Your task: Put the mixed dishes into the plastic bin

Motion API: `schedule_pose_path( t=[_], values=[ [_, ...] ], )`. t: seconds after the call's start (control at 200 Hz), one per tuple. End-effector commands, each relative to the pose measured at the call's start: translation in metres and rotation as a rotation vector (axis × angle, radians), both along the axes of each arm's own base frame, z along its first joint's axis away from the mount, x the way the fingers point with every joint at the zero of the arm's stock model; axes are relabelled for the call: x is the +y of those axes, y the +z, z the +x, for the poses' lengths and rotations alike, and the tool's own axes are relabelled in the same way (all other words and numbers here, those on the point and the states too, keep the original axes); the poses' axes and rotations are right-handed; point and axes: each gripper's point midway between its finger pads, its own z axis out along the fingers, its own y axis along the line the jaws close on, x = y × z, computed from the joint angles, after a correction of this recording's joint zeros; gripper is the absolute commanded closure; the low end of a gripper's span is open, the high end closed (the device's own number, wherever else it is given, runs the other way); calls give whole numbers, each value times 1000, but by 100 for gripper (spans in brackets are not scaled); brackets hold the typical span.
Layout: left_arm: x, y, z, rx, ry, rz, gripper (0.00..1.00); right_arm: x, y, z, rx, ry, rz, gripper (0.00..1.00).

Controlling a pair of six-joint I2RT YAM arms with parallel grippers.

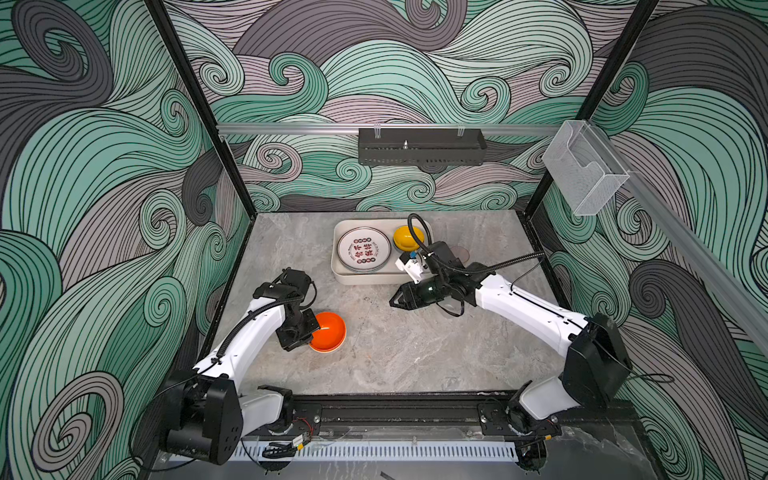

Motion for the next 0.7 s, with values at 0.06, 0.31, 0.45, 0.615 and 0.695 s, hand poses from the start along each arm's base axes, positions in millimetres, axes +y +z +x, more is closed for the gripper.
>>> schedule_pose_path(
  t=[0.06,0.31,0.45,0.615,0.695],
  values=[
    [-5,24,6,-56,-26,-35,100,1,0,-2,-2,2,0,58],
    [-17,47,14,-134,-65,-103,100,-5,2,4,-18,-37,-42,56],
    [-21,57,22,-176,-79,-120,100,-7,6,8,-19,-61,-55,55],
    [-33,69,34,-204,-103,-154,100,-5,15,13,-16,-77,-54,55],
    [-40,75,42,-221,-119,-161,100,-3,20,16,-17,-84,-52,55]
  ],
)
